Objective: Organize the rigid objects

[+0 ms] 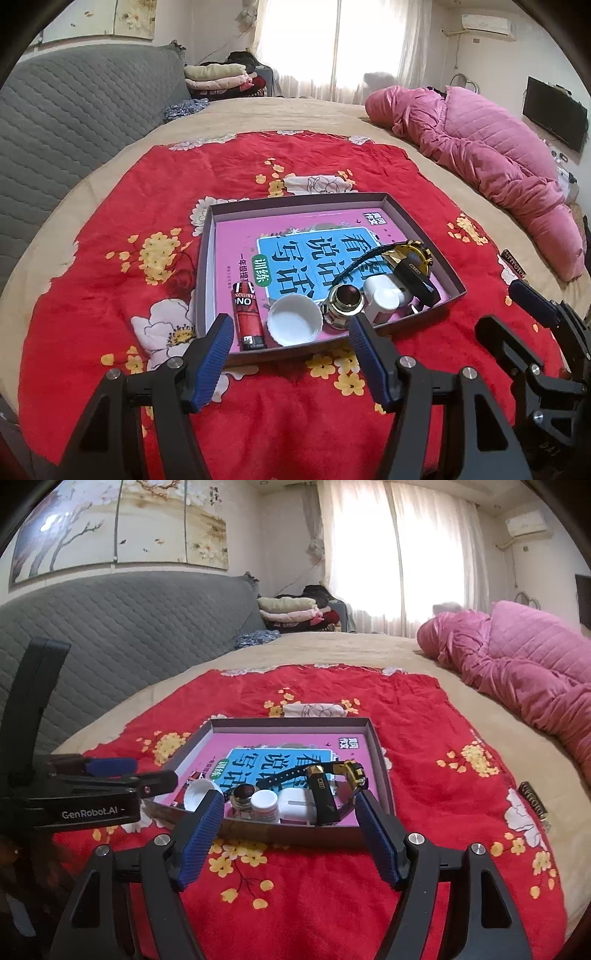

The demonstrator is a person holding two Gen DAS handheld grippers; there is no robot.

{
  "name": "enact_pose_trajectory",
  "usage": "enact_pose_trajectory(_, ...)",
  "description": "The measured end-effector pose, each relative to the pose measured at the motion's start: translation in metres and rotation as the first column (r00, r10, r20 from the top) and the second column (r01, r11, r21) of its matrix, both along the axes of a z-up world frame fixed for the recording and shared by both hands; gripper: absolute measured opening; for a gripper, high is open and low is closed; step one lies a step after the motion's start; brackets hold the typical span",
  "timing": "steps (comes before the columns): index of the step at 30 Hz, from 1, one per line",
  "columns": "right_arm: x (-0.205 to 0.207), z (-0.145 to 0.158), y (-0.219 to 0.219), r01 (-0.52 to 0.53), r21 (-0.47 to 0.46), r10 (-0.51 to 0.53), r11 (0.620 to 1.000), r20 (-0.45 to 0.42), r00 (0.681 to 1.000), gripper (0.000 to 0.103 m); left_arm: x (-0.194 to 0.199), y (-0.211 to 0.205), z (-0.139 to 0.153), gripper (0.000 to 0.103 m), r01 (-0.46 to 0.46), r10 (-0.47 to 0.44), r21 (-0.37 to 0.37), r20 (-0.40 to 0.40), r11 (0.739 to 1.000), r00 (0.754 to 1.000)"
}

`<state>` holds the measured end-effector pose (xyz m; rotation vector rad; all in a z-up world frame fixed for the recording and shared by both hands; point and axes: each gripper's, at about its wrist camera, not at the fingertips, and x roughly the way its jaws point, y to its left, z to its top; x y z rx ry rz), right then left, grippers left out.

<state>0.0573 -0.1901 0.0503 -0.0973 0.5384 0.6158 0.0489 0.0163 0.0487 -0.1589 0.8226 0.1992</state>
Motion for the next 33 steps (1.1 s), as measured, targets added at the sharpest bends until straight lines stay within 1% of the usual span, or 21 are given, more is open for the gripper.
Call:
enact_pose_trajectory(3,-0.002,0.002,0.001,0.008,-0.007,-0.008,1.000,0.002,1.000,0.075,-0.005,0.000,0.001,0.064,-0.006,0.006,-0.015,-0.005,1.000,1.000)
enact_pose_trajectory(9,-0.008,0.005,0.001,0.034,-0.026,-0.033,0.999,0.010,0.999,0.075,-0.011,-0.008,0.000,0.064,-0.014,0.013,-0.020,-0.029,1.000,0.999)
enact_pose_trajectory(14,-0.016,0.008,-0.001,0.045,-0.036,-0.044,0.998,0.013,0.999,0.075,-0.020,-0.021,-0.002,0.064,0.008,-0.010,-0.032,-0.043,0.999,0.999)
enact_pose_trajectory(17,-0.020,0.008,-0.001,0.060,-0.048,-0.059,0.997,0.015,0.998,0.075,-0.027,-0.023,-0.004,0.064,-0.009,0.006,-0.052,-0.055,0.999,0.998)
enact_pose_trajectory(19,-0.022,0.007,0.000,0.083,-0.074,-0.082,0.994,0.020,0.996,0.075,-0.032,-0.024,-0.005,0.064,-0.016,0.013,-0.058,-0.057,0.998,0.998)
enact_pose_trajectory(21,-0.022,0.005,-0.001,0.095,-0.088,-0.094,0.992,0.011,0.995,0.075,-0.034,-0.024,-0.006,0.064,-0.019,0.016,-0.061,-0.060,0.998,0.998)
enact_pose_trajectory(24,-0.023,0.002,-0.003,0.095,-0.083,-0.096,0.992,-0.012,0.995,0.075,-0.039,-0.024,-0.006,0.064,-0.027,0.024,-0.063,-0.057,0.998,0.998)
enact_pose_trajectory(27,-0.026,-0.001,-0.003,0.092,-0.090,-0.094,0.992,-0.015,0.996,0.075,-0.039,-0.023,-0.008,0.064,-0.030,0.026,-0.062,-0.060,0.998,0.998)
enact_pose_trajectory(33,-0.027,-0.009,0.002,0.065,-0.104,-0.070,0.992,-0.044,0.997,0.075,-0.039,-0.022,-0.017,0.064,-0.034,0.030,-0.053,-0.072,0.998,0.997)
